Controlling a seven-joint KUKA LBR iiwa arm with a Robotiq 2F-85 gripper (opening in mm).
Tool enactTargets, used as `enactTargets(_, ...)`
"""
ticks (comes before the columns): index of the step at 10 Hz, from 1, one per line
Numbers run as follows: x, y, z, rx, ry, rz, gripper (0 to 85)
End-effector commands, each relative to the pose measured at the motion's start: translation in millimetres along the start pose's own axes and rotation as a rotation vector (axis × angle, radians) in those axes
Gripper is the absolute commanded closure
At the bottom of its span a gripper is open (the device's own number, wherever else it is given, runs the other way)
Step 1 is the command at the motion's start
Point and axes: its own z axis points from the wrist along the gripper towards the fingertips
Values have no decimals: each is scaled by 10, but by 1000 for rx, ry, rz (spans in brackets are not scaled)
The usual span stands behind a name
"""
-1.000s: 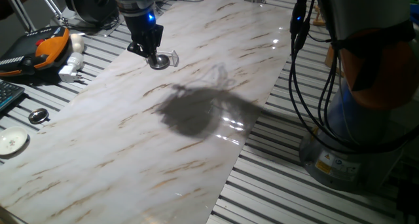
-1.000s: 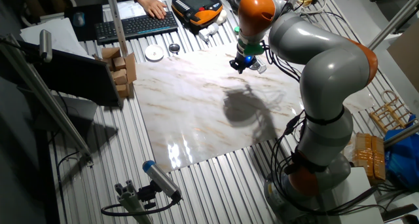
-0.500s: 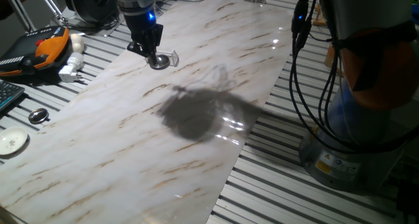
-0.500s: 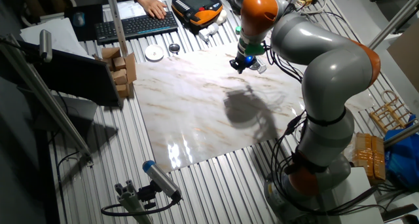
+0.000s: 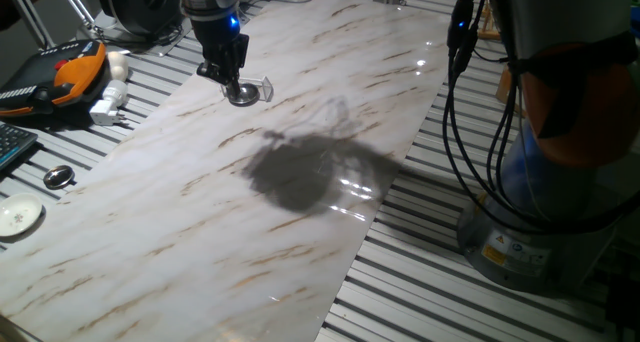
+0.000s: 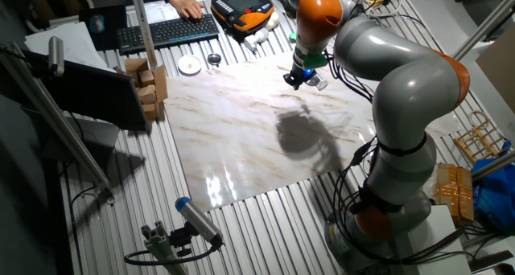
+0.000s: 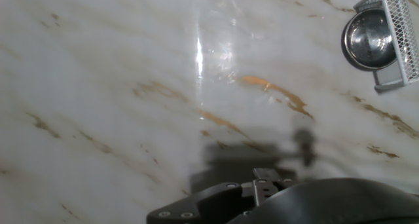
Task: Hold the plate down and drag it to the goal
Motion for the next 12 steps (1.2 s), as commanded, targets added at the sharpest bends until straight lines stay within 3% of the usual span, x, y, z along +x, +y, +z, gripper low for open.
enactTargets(1,2,4,3,-4,1,0,850)
enactTargets(12,5,1,2,3,-5,17,850)
